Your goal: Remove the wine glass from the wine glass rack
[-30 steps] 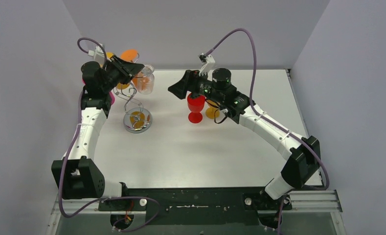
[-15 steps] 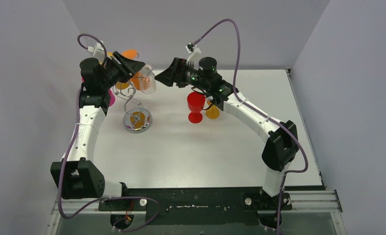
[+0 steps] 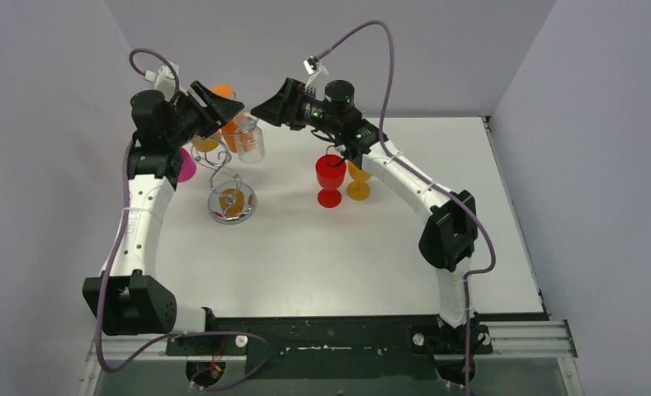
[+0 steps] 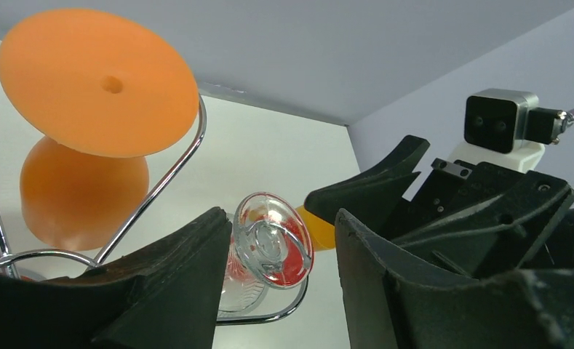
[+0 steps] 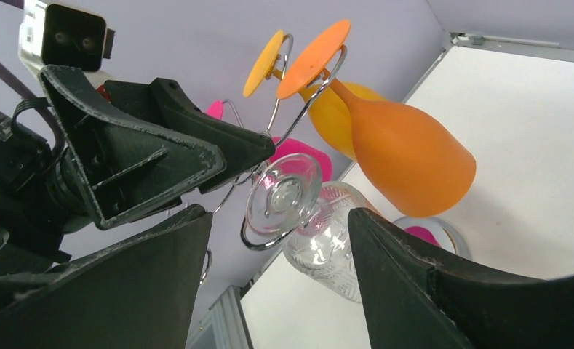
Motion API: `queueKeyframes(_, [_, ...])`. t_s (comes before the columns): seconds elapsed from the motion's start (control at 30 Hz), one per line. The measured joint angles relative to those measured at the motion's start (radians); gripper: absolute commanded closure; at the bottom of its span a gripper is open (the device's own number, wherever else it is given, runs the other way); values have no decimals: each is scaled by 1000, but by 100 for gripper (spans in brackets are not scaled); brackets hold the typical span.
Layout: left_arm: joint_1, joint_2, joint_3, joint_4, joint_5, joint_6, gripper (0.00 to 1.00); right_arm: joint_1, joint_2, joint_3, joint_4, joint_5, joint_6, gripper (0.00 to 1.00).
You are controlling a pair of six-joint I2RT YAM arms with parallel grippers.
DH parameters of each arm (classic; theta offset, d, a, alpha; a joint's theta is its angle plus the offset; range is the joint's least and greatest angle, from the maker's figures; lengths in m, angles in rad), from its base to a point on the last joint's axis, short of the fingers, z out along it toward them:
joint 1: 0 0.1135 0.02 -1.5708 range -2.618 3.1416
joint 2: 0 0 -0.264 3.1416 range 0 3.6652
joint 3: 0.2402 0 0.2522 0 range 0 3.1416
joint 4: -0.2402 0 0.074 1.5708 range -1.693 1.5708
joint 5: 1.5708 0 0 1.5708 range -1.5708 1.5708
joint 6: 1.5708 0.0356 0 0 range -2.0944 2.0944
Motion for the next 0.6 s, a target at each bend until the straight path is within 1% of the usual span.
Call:
queueKeyframes(0.23, [0, 0, 49, -45, 0, 31, 48, 0, 121, 160, -54, -22, 13, 40])
queueKeyframes(0.27, [0, 0, 56, -50, 0, 36, 48, 0, 132, 174, -63, -24, 14, 43])
queueKeyframes(0.3, [-1, 0, 62, -58, 1, 43, 48, 0, 139, 179, -71, -26, 14, 47])
queueKeyframes(0.4, [-1, 0, 85, -87, 2, 63, 48, -2, 149, 185, -94, -35, 19, 48])
queueKeyframes(0.6, [-1, -23, 107, -137, 4, 107, 48, -4, 161, 220, -106, -56, 32, 54])
